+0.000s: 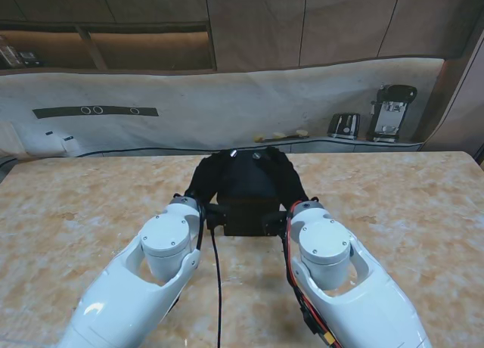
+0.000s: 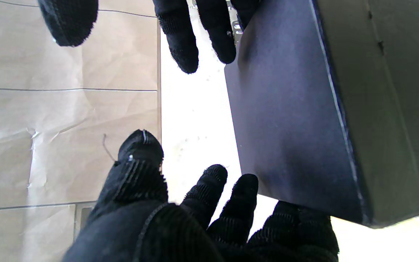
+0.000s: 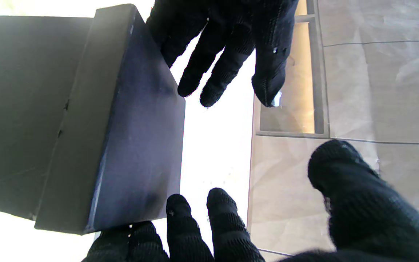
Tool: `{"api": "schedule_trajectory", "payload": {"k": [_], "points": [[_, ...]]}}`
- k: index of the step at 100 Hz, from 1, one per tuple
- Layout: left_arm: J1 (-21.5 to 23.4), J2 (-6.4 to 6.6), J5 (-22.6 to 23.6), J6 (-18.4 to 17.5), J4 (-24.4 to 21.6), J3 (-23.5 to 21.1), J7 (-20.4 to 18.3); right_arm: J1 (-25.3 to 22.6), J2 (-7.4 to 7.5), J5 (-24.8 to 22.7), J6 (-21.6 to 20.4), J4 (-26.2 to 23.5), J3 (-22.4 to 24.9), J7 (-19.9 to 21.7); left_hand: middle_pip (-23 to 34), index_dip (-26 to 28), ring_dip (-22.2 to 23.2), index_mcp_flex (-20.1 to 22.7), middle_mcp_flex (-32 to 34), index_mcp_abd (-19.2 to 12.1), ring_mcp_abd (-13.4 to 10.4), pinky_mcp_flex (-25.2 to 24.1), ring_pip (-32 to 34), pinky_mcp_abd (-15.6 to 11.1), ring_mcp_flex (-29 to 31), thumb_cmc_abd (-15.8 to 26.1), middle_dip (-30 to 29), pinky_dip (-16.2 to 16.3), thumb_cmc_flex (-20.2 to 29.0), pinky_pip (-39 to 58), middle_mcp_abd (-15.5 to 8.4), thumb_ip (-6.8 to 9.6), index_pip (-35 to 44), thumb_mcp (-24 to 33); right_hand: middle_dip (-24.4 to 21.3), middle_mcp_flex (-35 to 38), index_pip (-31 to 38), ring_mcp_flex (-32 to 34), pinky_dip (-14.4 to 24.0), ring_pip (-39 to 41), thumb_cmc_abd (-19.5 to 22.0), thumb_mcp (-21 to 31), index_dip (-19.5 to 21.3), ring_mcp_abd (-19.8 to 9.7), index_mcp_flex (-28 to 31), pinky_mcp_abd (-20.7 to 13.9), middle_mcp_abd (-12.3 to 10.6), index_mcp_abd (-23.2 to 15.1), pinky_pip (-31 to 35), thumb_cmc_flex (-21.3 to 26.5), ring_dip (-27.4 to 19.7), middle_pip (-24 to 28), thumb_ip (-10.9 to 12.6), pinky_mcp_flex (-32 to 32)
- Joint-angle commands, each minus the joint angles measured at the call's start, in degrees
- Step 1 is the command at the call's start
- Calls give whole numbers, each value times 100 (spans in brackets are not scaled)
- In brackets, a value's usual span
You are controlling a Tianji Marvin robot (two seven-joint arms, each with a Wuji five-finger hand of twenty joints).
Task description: Pack mini donuts into a plastic bag, tie the opening and put the bag into the gift box
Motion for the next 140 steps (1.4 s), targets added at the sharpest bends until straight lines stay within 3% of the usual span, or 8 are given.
{"api": "schedule_trajectory", "payload": {"k": [1,41,55,70,74,88,118,140], "points": [[-22,-93,-22,9,-12,52,-143,-27,-89,23,21,-20,-80,153,-31,-23,233,146,52,-17,-136,246,956,-312,620,208,-13,71,-27,424,-36,27,-93,-61,206,19,79,633,298,860,106,-132,-79,-341,-141,-283,-129,-24,599,30,154,23,-112,244],[-192,-68,-23,17,172,51,-336,2,-98,-55,151,53,-67,151,-103,-21,185,167,33,-127,-214,250,813,-308,571,200,-48,-173,-135,-60,-90,23,-84,-76,178,18,229,634,598,668,133,-191,-104,-412,-178,-38,-174,-103,789,51,51,-37,-106,31],[-227,-52,-26,51,206,46,-421,22,-101,-76,229,84,-55,166,-186,-5,124,180,18,-200,-300,175,630,83,571,182,-96,-535,-264,-946,-126,20,-76,-90,173,16,261,623,756,637,148,-216,-126,-436,-182,42,-186,-148,911,51,37,-53,-105,-10],[-257,-26,8,48,249,42,-529,63,-114,-70,330,148,-37,172,-254,13,91,110,-33,-370,-434,95,435,176,495,160,-128,-421,-403,-1606,-218,17,-83,-93,131,20,268,625,998,526,180,-298,-157,-465,-184,67,-215,-203,1100,79,-23,-145,-102,-126],[-258,-15,19,55,251,38,-568,75,-117,-74,338,171,-35,167,-269,25,120,102,-52,-423,-469,162,382,210,470,153,-130,-73,-467,-2051,-258,8,-88,-106,132,15,272,616,1010,522,183,-301,-156,-472,-183,70,-226,-226,1108,73,-25,-146,-102,-131],[-249,18,77,15,266,26,-661,91,-123,-73,348,196,-18,151,-321,44,78,65,-51,-537,-532,111,257,222,442,111,-147,0,-575,-2159,-292,11,-63,-123,130,15,297,617,1061,504,183,-302,-147,-502,-179,77,-247,-259,1142,68,-35,-153,-101,-160],[-222,50,210,33,263,3,-723,115,-94,-167,287,193,-8,202,-373,71,71,48,-51,-456,-606,126,112,255,424,83,-139,-53,-661,-2348,-343,14,20,-110,127,3,380,576,1194,431,179,-320,-119,-547,-131,127,-313,-456,1216,62,-59,-166,-94,-294],[-204,72,284,40,276,-20,-767,110,-47,-306,246,201,17,296,-440,68,-35,-30,-21,-693,-623,153,-104,321,237,27,-196,-465,-781,-2578,-462,15,103,-118,77,17,464,570,1235,260,87,-336,-60,-522,41,282,-328,-939,1185,-3,-67,-277,-72,-343]]}}
